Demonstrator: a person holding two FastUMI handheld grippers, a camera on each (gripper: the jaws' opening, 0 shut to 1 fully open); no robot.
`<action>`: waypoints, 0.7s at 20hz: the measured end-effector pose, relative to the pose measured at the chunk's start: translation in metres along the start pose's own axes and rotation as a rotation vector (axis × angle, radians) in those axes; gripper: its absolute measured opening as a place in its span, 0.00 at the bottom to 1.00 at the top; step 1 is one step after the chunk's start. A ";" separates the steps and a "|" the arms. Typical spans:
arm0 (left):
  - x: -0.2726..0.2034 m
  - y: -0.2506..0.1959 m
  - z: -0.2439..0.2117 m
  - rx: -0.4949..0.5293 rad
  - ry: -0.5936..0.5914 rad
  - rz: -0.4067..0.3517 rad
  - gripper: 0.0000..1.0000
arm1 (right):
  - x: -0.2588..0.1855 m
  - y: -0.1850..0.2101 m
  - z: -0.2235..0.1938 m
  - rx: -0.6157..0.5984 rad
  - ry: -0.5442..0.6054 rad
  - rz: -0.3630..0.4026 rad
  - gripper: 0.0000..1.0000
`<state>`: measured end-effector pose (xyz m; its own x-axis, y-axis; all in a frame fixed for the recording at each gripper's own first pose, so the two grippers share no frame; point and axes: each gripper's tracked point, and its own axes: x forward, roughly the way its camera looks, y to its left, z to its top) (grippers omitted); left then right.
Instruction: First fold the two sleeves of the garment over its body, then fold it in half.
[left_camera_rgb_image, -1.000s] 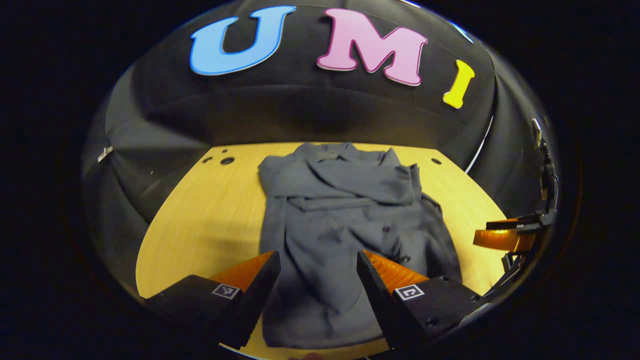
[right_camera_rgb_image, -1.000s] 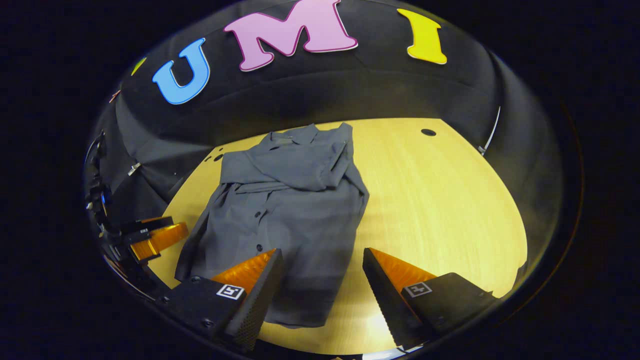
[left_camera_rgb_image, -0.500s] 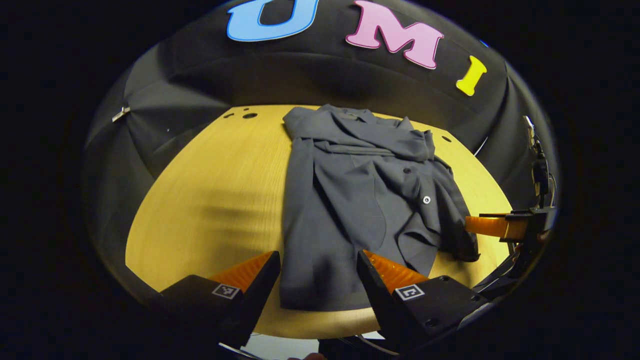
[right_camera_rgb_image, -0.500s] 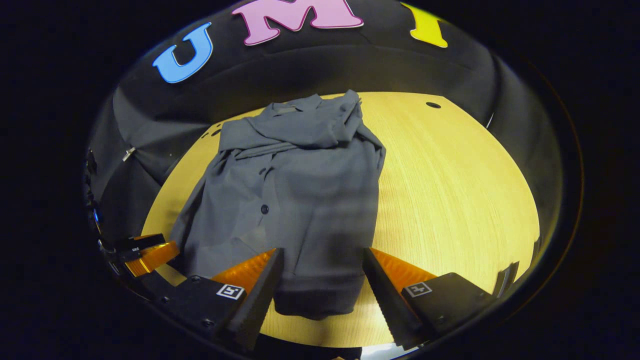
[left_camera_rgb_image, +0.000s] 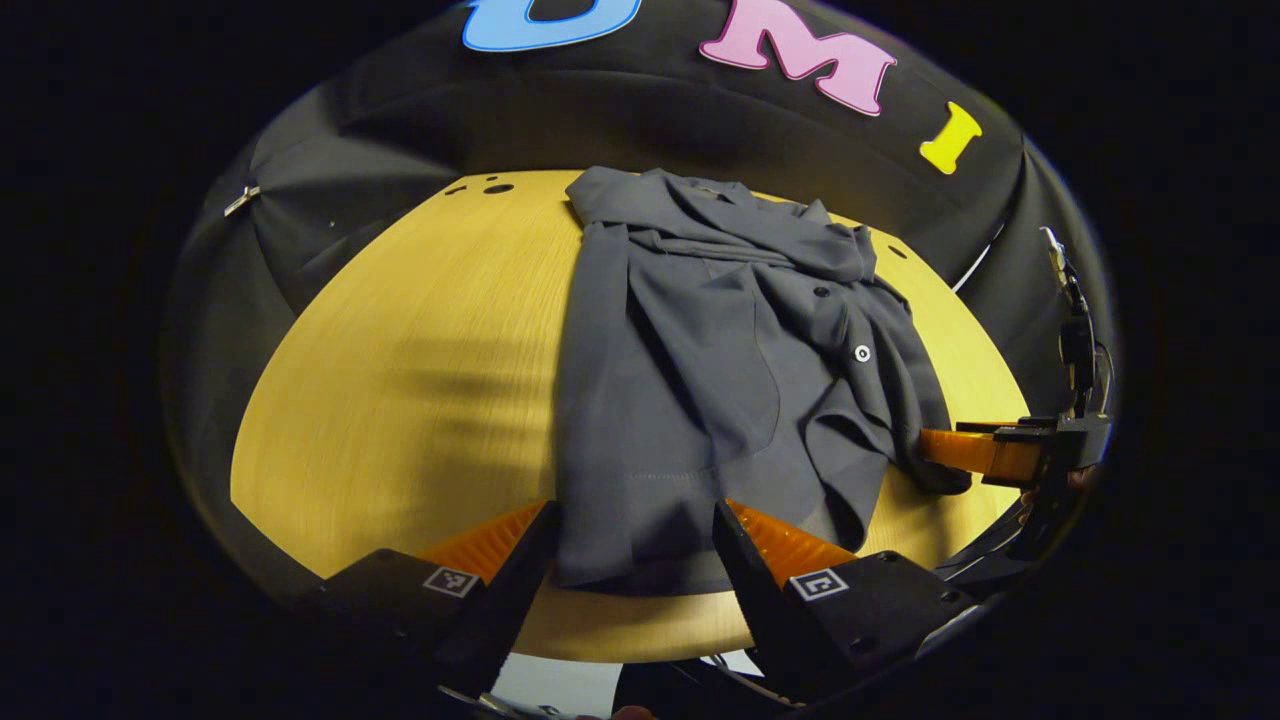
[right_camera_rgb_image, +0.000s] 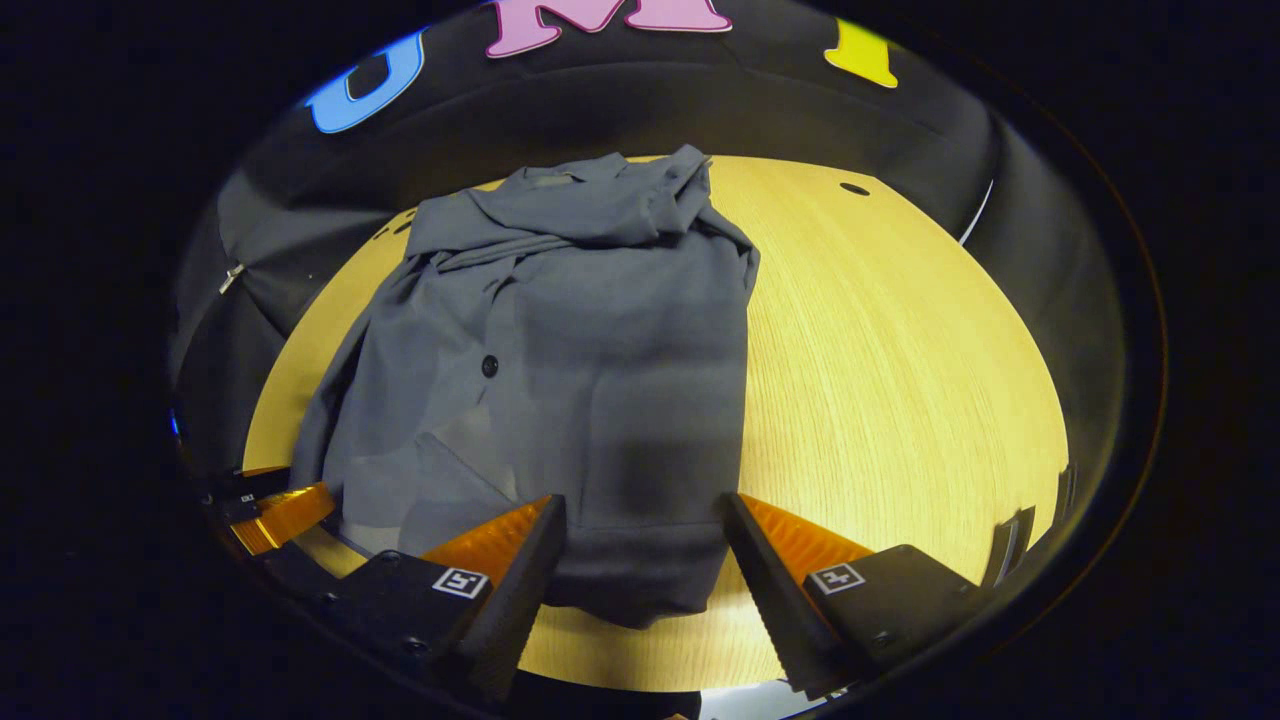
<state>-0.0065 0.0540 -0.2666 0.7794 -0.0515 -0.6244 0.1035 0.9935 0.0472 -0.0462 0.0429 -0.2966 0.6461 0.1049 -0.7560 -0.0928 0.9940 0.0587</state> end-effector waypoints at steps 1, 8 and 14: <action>0.001 0.001 -0.007 -0.005 0.021 0.007 0.96 | 0.001 0.000 0.000 -0.007 0.002 -0.007 1.00; 0.007 -0.011 -0.010 0.140 0.036 0.027 0.88 | 0.002 0.008 -0.001 -0.066 -0.012 -0.033 0.94; 0.013 -0.032 -0.006 0.130 0.037 -0.055 0.39 | 0.007 0.027 -0.001 -0.133 0.027 0.058 0.39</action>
<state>-0.0034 0.0221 -0.2807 0.7475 -0.0992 -0.6568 0.2262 0.9677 0.1112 -0.0445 0.0709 -0.3008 0.6162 0.1598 -0.7712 -0.2304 0.9729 0.0175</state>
